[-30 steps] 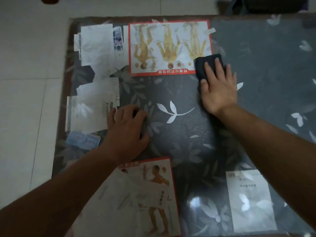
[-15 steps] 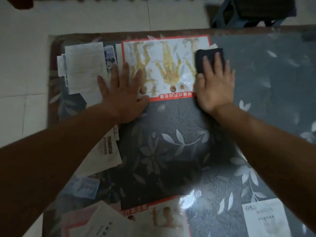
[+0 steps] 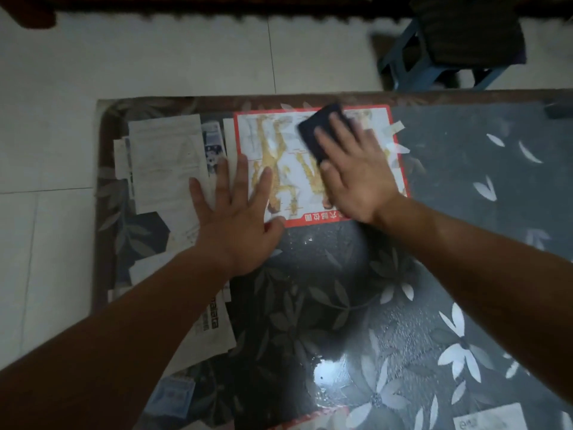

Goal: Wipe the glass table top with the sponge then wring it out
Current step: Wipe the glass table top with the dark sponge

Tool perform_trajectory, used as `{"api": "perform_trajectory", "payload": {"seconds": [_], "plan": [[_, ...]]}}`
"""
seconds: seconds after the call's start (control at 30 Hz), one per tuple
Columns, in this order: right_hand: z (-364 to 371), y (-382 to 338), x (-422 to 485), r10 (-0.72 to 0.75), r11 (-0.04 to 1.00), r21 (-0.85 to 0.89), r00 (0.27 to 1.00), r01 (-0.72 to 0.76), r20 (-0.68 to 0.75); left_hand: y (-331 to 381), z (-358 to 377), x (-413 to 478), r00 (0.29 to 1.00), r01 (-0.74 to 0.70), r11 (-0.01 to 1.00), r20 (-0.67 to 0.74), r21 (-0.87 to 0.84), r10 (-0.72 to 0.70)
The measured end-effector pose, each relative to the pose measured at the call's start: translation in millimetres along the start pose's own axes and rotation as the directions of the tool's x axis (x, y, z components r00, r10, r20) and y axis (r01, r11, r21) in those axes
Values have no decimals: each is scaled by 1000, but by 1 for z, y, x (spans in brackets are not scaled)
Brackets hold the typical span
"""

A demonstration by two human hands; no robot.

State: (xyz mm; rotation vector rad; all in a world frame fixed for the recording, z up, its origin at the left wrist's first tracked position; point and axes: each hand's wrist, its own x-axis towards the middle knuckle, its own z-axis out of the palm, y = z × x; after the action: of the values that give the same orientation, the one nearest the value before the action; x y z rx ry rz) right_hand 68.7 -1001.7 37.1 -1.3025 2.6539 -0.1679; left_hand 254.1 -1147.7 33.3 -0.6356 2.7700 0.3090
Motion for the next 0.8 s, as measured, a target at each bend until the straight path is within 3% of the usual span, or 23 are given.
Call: {"api": "perform_trajectory", "payload": {"seconds": [0.07,0.1,0.17,0.2,0.27,0.3,0.37,0.43,0.5,0.6,0.63,0.7,0.73,0.8], "plan": [[-4,15,0,-188,981,-26,979,190,78,1,-1,-1,1000,3,1000,8,-21,-2],[-8,24,9,-153,987,-36,987,155,59,1,-1,-1,1000,2,1000,2,-29,-2],[-13,31,33,145,989,-19,989,-146,-20,1,0,-1,1000,-1,999,-6,-45,0],[-13,26,45,313,950,12,949,-313,-29,0,1,-1,1000,-1,999,-9,-49,1],[-12,-4,59,448,893,60,893,-446,-37,-1,2,0,1000,-1,999,-24,-51,0],[-10,-21,57,393,919,50,919,-392,-36,-1,2,-1,999,2,998,-35,-61,-4],[-4,-44,39,99,995,15,995,-99,7,-2,2,-2,998,5,995,-64,-102,-11],[-5,-40,18,-163,986,-6,983,164,87,-4,2,-3,997,-8,991,-79,-134,-3],[-8,-22,27,-159,986,-23,982,162,103,-4,2,-4,995,-11,992,-97,-128,-1],[-10,-12,58,261,964,51,965,-261,6,-2,5,-4,995,3,994,-95,-109,-13],[-6,-23,62,327,944,55,945,-325,-26,-2,5,-4,995,1,994,-96,-113,-12],[4,-53,53,208,978,15,977,-208,-54,-2,4,-4,995,-5,988,-101,-153,-11],[7,-63,41,54,999,3,998,-54,-18,-2,2,-4,995,-3,982,-103,-189,-17],[4,-57,16,-230,973,9,967,231,104,-3,-1,-4,994,11,966,-102,-260,-38]]}}
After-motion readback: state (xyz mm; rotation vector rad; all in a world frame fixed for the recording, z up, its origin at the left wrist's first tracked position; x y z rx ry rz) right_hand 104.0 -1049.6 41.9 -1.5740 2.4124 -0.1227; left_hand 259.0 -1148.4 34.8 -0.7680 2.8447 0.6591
